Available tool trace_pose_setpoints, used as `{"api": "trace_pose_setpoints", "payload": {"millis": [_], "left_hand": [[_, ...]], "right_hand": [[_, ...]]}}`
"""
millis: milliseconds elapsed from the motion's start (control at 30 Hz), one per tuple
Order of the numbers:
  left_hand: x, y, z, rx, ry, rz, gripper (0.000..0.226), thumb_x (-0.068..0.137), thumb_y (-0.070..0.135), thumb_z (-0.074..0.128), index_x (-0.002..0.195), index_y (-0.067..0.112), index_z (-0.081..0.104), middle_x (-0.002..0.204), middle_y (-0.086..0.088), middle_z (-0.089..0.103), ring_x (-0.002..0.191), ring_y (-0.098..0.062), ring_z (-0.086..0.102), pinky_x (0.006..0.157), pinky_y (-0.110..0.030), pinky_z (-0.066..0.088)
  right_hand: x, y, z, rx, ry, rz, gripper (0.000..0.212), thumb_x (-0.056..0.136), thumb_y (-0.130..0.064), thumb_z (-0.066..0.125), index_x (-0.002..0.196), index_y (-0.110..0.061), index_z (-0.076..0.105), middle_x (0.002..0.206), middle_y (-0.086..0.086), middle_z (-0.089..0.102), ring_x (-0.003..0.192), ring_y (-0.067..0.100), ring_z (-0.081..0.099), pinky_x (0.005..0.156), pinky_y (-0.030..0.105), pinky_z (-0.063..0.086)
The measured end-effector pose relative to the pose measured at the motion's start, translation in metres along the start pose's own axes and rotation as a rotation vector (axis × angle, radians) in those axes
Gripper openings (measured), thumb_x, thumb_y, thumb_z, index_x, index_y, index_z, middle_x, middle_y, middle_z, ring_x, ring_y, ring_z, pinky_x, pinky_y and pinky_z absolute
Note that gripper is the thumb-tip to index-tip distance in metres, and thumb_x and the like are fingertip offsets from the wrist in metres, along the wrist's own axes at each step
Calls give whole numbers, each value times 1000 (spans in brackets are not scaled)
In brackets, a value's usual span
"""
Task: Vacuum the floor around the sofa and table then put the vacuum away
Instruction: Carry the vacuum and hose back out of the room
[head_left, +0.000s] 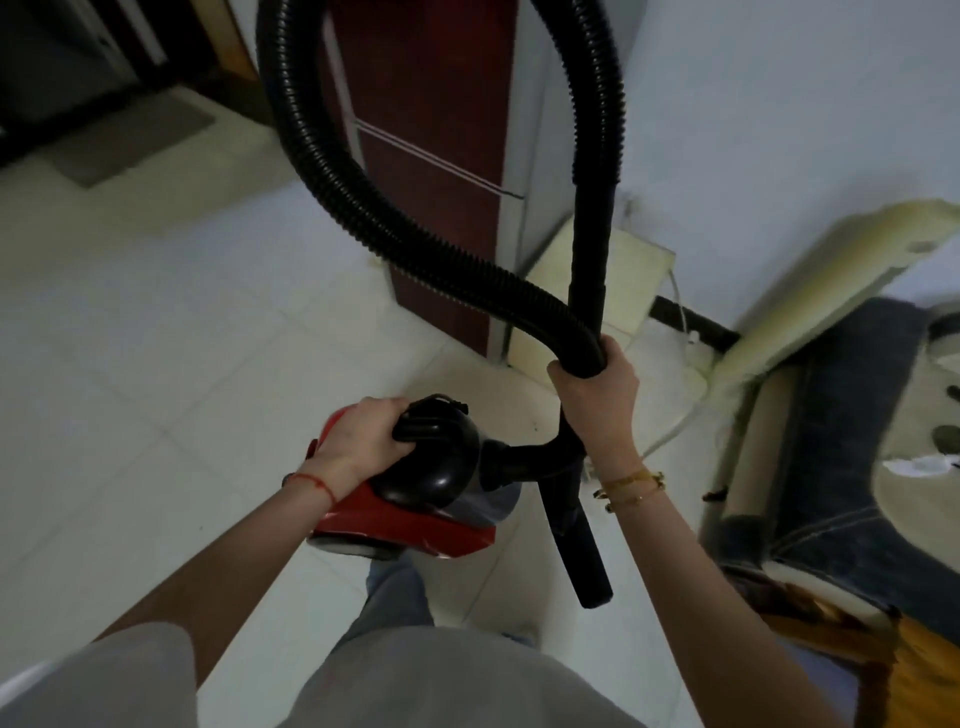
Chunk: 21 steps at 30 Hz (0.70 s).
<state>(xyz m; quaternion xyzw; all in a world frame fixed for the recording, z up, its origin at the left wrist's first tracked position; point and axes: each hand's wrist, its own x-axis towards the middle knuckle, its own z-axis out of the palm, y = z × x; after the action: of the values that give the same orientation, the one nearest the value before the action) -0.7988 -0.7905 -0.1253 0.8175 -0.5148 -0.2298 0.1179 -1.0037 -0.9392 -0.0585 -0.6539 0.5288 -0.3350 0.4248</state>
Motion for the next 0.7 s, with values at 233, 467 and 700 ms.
{"api": "trace_pose_setpoints", "payload": {"millis": [233,467,700], "left_hand": [[-6,-120,-66,-29,118,-204,14,79,22,61,91,16,63,89,-7,70,87,-28,65,69,-32,49],[-10,-232,-137,-3,214,-377,17,80,23,61,96,15,63,91,-8,70,90,-30,65,69,-32,47],[-8,-329,-192,-56,284,-545,12,80,21,59,89,15,61,91,-10,70,90,-32,64,69,-31,45]], "right_hand": [[23,-73,148,-17,-227,-139,38,78,-11,71,114,-10,60,89,-4,61,70,-4,53,53,1,38],[35,-145,292,28,-398,-208,37,78,-11,71,114,-11,60,81,-12,60,71,-3,56,58,0,41],[42,-208,419,40,-547,-282,32,77,-8,69,107,-15,60,80,-6,61,68,7,58,55,9,43]]}}
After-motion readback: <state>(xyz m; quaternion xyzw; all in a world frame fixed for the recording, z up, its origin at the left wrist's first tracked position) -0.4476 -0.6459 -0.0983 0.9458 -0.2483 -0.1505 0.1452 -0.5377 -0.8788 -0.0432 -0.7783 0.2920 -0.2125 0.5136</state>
